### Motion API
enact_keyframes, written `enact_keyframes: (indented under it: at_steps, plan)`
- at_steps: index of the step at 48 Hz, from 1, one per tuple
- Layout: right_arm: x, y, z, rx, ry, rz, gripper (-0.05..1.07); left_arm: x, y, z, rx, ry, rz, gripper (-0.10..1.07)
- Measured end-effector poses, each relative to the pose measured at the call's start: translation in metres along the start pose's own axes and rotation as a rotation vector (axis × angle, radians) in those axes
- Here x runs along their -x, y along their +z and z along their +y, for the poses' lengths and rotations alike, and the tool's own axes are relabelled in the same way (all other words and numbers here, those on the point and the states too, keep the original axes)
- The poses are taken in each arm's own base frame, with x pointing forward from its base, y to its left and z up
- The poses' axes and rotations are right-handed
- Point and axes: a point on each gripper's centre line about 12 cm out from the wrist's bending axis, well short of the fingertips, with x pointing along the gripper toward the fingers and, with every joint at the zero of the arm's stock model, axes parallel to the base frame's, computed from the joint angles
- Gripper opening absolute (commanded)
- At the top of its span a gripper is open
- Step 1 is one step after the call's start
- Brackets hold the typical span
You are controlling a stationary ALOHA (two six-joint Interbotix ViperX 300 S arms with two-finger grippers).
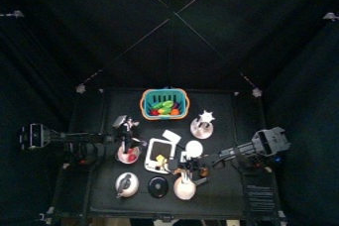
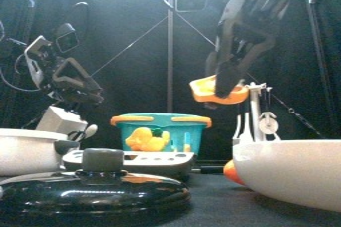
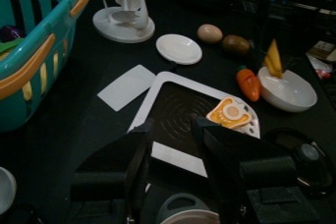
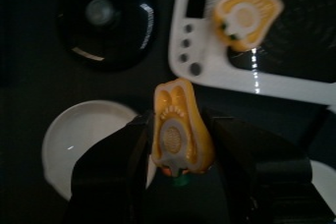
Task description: Place squash half into pan
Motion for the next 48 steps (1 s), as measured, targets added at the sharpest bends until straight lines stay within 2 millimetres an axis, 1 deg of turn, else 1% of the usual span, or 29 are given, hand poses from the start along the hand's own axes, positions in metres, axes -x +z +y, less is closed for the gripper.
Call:
enact_keyframes:
  at_steps: [7,15,30,38,48]
  plan:
    - [0.000,-0.015,0.031,-0.014,0.074,0.035,0.64,0.000,0.000,0.000,0.002,0.000,0.000,0.76]
    - [-0.001,-0.025,0.050,-0.044,0.127,0.062,0.64,0.000,0.000,0.000,0.001,0.000,-0.001,0.76]
    - [-0.025,-0.041,0.048,-0.073,0.115,0.125,0.67,0.000,0.000,0.000,0.001,-0.001,0.000,0.76]
    - [-0.032,-0.042,0.043,-0.111,0.111,0.141,0.76,0.000,0.000,0.000,0.000,-0.002,0.001,0.76]
    - [-0.033,-0.040,0.038,-0.130,0.109,0.134,0.89,0.000,0.000,-0.001,0.000,-0.005,-0.001,0.76]
